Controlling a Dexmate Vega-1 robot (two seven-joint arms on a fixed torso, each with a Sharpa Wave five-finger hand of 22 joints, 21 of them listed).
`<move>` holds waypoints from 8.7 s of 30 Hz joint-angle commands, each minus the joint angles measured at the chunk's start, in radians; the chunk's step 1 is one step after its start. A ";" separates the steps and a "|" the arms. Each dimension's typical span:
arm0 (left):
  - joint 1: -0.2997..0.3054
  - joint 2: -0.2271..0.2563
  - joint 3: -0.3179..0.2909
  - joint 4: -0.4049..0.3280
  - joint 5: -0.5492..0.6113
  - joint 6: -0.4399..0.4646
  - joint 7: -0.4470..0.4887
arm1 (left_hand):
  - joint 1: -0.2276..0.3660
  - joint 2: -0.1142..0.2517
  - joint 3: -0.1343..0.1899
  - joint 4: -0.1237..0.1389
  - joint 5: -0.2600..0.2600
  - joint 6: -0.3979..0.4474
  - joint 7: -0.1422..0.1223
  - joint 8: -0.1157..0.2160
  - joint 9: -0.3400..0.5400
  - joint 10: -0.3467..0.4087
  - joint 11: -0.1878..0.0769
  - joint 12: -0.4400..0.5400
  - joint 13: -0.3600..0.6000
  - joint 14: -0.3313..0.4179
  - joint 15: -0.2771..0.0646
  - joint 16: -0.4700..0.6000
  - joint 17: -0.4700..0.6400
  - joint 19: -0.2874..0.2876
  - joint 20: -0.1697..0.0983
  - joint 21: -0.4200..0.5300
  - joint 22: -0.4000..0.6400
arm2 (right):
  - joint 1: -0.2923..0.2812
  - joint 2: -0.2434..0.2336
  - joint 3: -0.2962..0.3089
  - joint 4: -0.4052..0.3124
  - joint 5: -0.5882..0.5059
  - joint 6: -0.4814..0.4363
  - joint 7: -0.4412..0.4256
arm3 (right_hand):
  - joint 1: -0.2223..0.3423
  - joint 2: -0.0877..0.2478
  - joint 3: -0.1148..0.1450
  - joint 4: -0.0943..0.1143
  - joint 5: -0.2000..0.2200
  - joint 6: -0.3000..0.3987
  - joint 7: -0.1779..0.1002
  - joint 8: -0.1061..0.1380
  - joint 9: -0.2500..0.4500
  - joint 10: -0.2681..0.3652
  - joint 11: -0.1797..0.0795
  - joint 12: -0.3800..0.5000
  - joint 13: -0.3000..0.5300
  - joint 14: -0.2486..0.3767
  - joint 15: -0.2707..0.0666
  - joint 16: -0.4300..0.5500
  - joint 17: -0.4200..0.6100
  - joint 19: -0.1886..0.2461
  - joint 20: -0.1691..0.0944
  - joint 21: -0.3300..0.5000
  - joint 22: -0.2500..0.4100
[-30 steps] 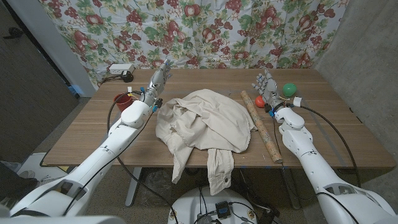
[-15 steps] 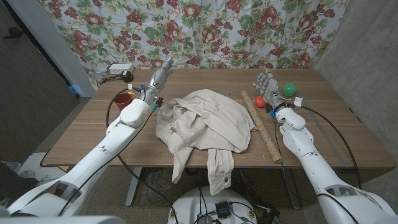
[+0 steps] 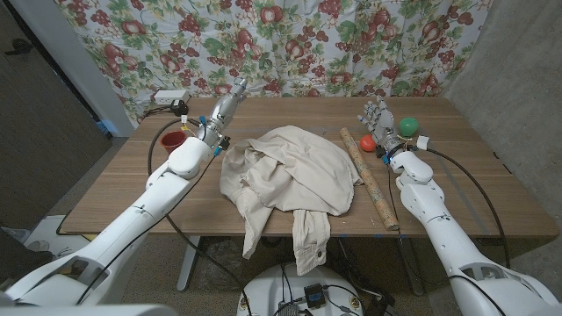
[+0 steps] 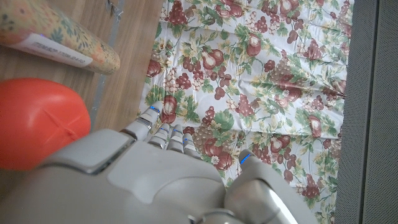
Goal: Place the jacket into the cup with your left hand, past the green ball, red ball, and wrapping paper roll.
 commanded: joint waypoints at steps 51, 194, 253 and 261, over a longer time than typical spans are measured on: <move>0.014 0.090 0.030 -0.212 0.439 0.004 0.064 | 0.032 0.042 0.000 -0.032 -0.017 -0.029 -0.067 -0.006 0.000 -0.073 -0.026 0.005 0.002 -0.050 0.001 0.000 -0.003 -0.001 0.011 -0.018 -0.005 | -0.051 -0.014 0.032 -0.063 0.014 0.005 0.011 | -0.002 0.052 -0.008 -0.001 0.005 0.015 0.004 0.002 0.005 0.011 -0.001 -0.001 0.003 0.008 -0.002 0.000 0.001 0.013 -0.016 0.005 0.006; -0.018 0.200 0.154 -0.266 0.793 0.104 -0.052 | 0.037 0.027 -0.004 -0.036 -0.038 -0.100 -0.062 -0.034 0.002 -0.120 -0.036 -0.026 0.006 -0.105 0.006 -0.021 -0.001 -0.020 0.051 -0.057 -0.002 | -0.014 -0.009 0.026 0.028 0.015 0.035 0.027 | 0.003 0.054 -0.011 -0.002 0.007 0.017 0.003 -0.001 0.005 0.025 -0.002 -0.002 0.003 0.008 0.000 -0.002 0.001 0.015 -0.015 0.004 0.006; -0.068 0.229 0.225 -0.295 0.917 0.192 -0.168 | 0.118 -0.114 -0.052 -0.143 -0.055 -0.221 -0.131 -0.031 0.003 -0.189 -0.050 -0.026 0.010 -0.151 0.032 -0.015 -0.002 -0.031 0.058 -0.090 0.003 | 0.009 -0.004 0.015 0.071 0.009 0.041 0.027 | 0.004 0.054 -0.011 -0.003 0.008 0.016 0.002 -0.002 0.005 0.024 -0.003 -0.004 0.003 0.010 0.004 -0.001 0.001 0.016 -0.013 0.004 0.006; -0.077 0.227 0.240 -0.307 0.932 0.226 -0.222 | 0.162 -0.158 -0.069 -0.184 -0.045 -0.278 -0.137 -0.034 0.005 -0.227 -0.042 -0.031 0.013 -0.170 0.052 -0.017 0.000 -0.028 0.058 -0.096 0.006 | 0.009 -0.002 0.015 0.072 0.010 0.041 0.025 | 0.004 0.054 -0.011 -0.003 0.008 0.016 0.002 -0.002 0.005 0.025 -0.004 -0.004 0.003 0.011 0.006 -0.001 0.001 0.016 -0.012 0.004 0.006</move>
